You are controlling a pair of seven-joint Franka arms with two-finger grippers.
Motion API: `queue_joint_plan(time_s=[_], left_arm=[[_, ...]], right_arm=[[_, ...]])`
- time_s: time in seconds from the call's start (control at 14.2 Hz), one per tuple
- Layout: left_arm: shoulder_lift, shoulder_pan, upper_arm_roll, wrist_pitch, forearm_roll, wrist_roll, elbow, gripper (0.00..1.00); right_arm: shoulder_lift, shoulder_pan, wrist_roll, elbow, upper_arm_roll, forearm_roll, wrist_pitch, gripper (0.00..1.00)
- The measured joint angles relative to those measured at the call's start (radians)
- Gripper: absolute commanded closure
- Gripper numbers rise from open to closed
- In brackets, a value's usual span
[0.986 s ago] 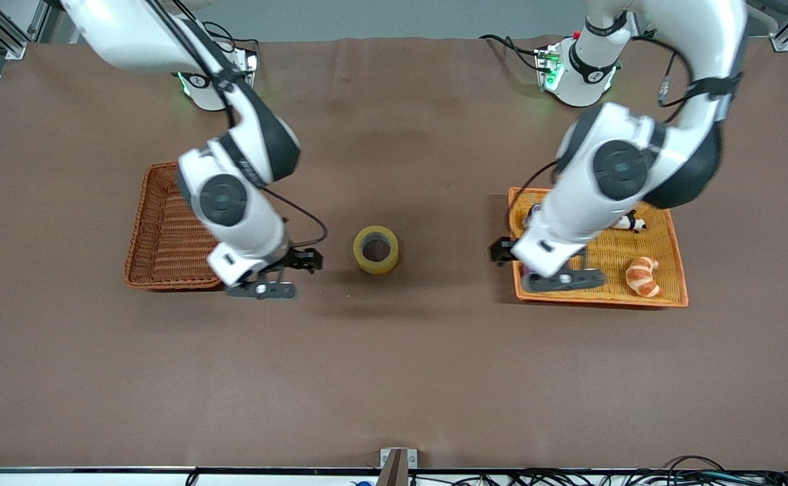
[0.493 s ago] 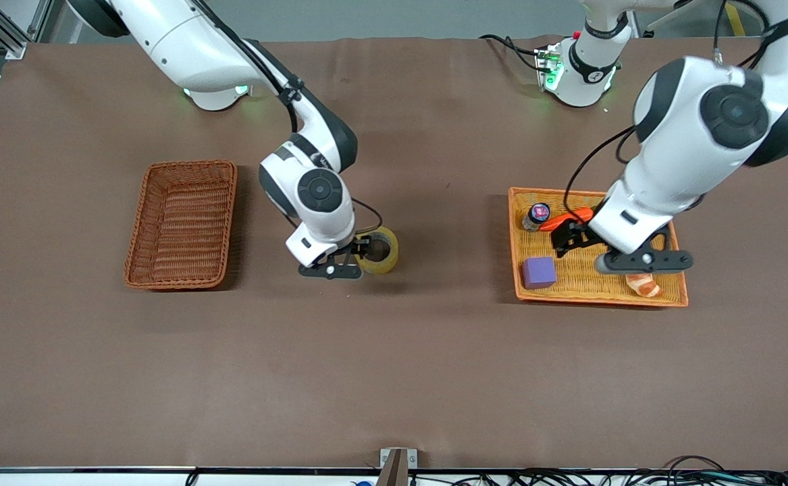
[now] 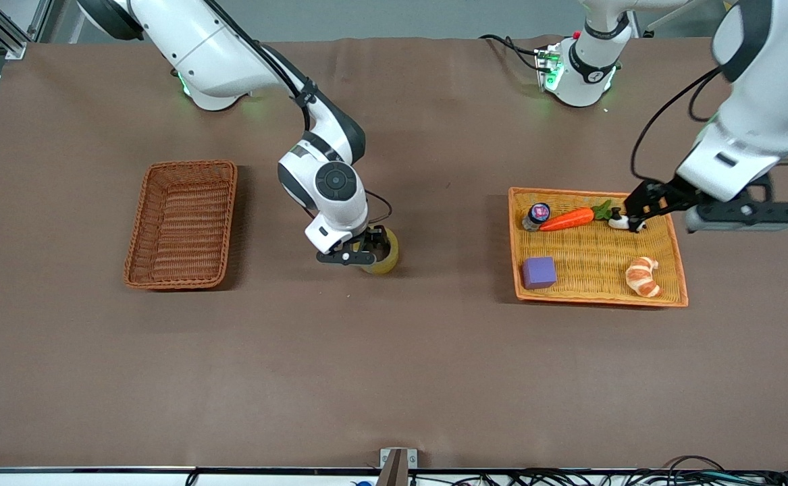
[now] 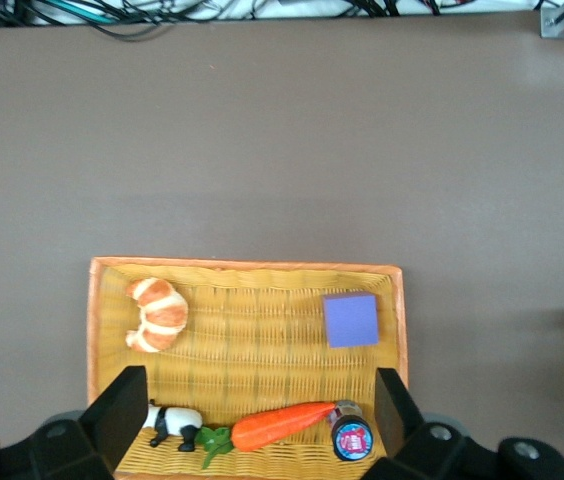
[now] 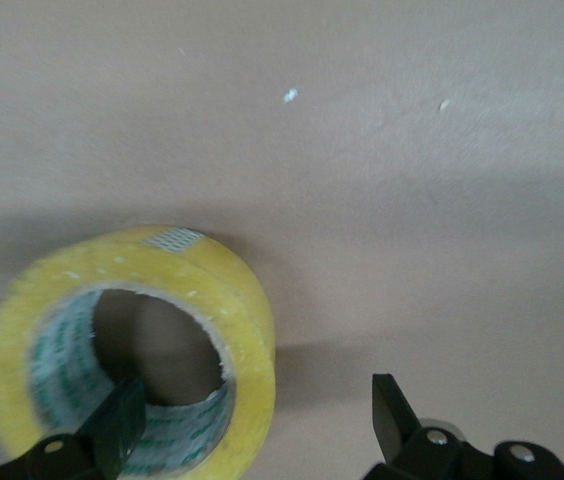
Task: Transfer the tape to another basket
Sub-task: 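Grasp the tape rim with the right gripper while the left gripper withdraws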
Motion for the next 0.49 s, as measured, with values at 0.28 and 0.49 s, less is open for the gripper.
queue_joint_plan(time_s=[0.28, 0.49], left_arm=[[-0.039, -0.012, 0.053, -0.078, -0.011, -0.001, -0.010, 0.00], [-0.029, -0.012, 0.069, -0.083, -0.022, -0.002, -0.012, 0.00]], right_arm=[[0.032, 0.001, 0.032, -0.001, 0.000, 0.000, 0.051, 0.22], [0.038, 0.002, 0.049, -0.001, 0.001, 0.000, 0.054, 0.87]])
